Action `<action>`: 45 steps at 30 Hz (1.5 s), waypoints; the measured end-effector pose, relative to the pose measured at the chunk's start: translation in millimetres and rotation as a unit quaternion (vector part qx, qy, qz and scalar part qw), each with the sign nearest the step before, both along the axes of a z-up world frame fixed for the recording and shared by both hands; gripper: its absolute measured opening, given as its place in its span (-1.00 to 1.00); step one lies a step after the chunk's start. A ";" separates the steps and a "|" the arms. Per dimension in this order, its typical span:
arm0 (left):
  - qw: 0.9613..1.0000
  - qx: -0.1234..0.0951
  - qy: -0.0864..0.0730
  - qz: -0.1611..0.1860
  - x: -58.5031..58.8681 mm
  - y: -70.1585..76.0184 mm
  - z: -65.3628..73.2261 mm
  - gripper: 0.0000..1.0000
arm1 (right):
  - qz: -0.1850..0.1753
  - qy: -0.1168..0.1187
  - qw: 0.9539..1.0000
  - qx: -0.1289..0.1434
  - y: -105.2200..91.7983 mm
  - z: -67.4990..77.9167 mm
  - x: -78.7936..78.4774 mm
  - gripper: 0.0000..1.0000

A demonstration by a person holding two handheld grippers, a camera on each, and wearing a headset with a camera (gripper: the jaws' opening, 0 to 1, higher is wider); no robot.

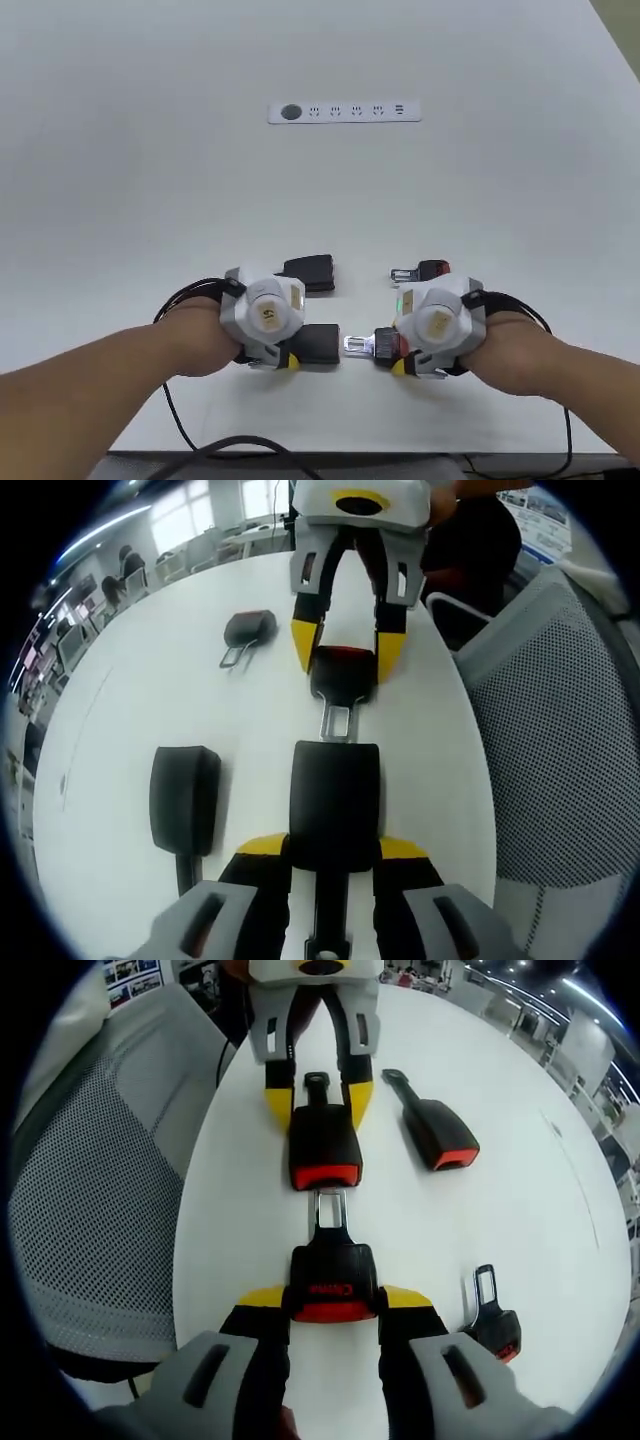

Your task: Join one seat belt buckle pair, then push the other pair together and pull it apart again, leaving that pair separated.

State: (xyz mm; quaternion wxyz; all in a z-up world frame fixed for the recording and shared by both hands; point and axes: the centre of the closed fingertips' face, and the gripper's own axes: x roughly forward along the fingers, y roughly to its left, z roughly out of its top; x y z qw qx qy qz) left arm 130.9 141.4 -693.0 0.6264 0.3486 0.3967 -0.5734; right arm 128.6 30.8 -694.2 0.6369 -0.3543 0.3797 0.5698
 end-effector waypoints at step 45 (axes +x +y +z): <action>1.000 -0.006 -0.002 -0.011 -0.2 1.4 -1.1 -0.39 | 0.019 -0.006 1.000 0.012 27.7 0.2 0.3 -0.37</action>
